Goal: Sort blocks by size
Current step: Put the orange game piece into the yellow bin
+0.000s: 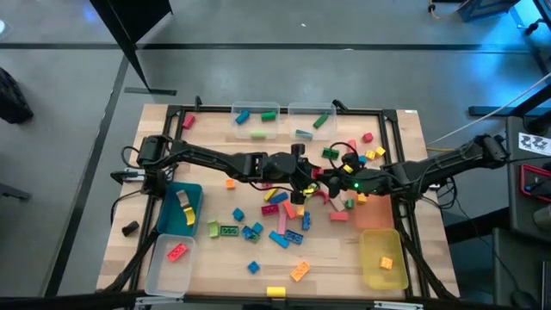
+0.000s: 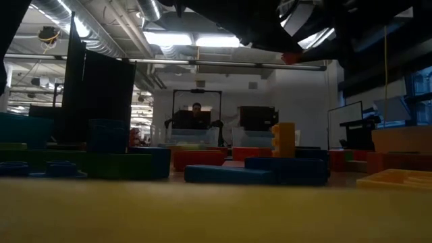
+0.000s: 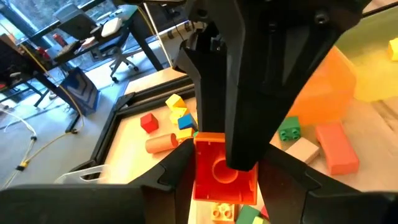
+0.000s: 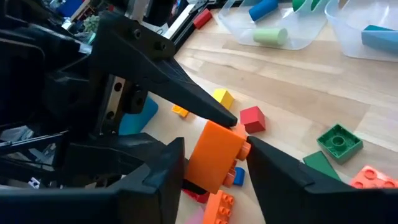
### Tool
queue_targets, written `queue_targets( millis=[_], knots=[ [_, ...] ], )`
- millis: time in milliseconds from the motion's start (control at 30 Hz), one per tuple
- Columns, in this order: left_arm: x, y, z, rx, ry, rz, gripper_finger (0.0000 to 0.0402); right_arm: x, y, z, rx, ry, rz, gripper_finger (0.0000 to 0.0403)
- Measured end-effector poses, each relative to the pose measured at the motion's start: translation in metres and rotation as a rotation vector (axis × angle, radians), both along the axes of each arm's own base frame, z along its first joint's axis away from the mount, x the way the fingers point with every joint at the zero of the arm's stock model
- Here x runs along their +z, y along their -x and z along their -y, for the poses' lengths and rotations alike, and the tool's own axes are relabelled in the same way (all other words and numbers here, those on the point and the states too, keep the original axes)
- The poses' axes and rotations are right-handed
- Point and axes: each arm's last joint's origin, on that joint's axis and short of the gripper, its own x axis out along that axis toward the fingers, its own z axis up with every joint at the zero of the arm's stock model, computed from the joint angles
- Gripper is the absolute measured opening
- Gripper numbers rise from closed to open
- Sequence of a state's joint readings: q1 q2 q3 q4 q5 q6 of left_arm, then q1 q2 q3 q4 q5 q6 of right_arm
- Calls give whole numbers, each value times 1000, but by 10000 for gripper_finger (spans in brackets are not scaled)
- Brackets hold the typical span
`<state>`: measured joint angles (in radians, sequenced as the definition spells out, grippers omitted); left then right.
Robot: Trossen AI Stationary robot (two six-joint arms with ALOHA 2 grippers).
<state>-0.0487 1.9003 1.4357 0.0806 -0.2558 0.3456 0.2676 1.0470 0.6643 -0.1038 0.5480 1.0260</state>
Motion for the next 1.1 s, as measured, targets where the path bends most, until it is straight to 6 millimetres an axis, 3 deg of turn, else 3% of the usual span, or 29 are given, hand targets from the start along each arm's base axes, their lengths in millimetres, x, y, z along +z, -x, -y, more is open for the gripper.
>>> queue_targets(
  millis=[167,633,833,1100],
  knots=[
    [-1,1,1,-7,4,-14,162,-2,-1,0,9,11,-15,102],
    [-11,6,4,-6,16,-134,215,-11,6,-2,106,-52,-136,102],
    [-26,16,-4,28,27,-318,211,-11,15,-9,312,-288,-211,103],
    [-37,28,-15,122,113,-465,210,-24,35,-27,651,-519,-497,105]
  ],
)
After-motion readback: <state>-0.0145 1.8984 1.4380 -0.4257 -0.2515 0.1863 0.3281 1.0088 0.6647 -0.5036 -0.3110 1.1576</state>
